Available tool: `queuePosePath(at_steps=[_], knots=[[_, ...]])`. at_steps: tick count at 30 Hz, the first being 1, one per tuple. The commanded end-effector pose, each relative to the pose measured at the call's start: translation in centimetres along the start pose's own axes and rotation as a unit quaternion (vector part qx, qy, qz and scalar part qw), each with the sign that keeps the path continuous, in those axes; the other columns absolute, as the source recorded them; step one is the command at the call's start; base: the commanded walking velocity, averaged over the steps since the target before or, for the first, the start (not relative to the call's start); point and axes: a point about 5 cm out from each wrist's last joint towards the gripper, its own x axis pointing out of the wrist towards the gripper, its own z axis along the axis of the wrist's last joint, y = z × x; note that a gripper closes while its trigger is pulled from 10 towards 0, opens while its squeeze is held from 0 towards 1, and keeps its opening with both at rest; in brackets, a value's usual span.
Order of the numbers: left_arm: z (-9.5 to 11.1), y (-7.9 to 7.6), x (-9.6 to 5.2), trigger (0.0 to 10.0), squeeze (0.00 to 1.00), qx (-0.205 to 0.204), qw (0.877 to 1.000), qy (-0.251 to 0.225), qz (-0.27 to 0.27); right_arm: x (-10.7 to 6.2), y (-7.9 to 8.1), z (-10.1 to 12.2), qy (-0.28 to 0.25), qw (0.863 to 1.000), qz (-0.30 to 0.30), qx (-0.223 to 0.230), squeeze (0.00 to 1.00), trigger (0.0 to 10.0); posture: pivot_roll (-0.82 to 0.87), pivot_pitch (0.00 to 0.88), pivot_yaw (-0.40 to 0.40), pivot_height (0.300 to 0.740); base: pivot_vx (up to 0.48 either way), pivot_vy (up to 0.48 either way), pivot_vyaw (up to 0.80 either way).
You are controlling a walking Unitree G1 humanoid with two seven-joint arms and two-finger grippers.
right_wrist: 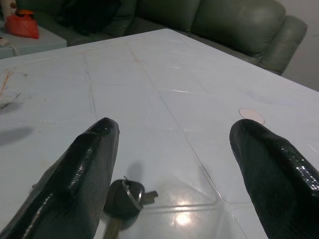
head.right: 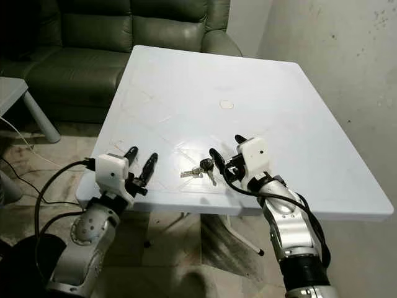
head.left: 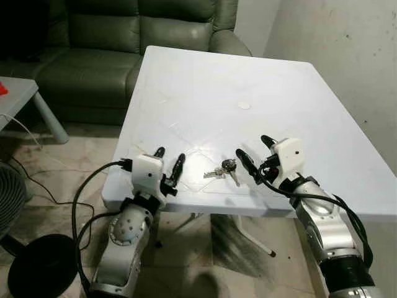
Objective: Hang keys on a hook
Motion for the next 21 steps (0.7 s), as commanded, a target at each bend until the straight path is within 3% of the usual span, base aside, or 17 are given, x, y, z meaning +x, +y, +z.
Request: queuePosePath(at_steps=[1,12,21], knots=[[0.2,-0.6,-0.1,10.0,0.0,0.004,1.0,-0.001,-0.013,0.3,0.0,-0.4,0.016,1.0,0.006,0.001,0.0,10.0,0.04,0.128,-0.111,0.74,0.0,0.0,0.0],[0.1,-1.2,-0.8,10.0,0.0,-0.004,1.0,0.008,-0.011,1.2,2.3,-2.4,0.046,0.997,0.047,0.036,0.0,10.0,0.04,0.181,-0.122,0.74,0.0,0.0,0.0],[0.2,-1.4,-0.9,10.0,0.0,-0.006,1.0,0.011,-0.012,2.5,3.4,-2.5,0.037,0.996,0.026,0.076,0.0,10.0,0.04,0.195,-0.116,0.74,0.0,0.0,0.0]])
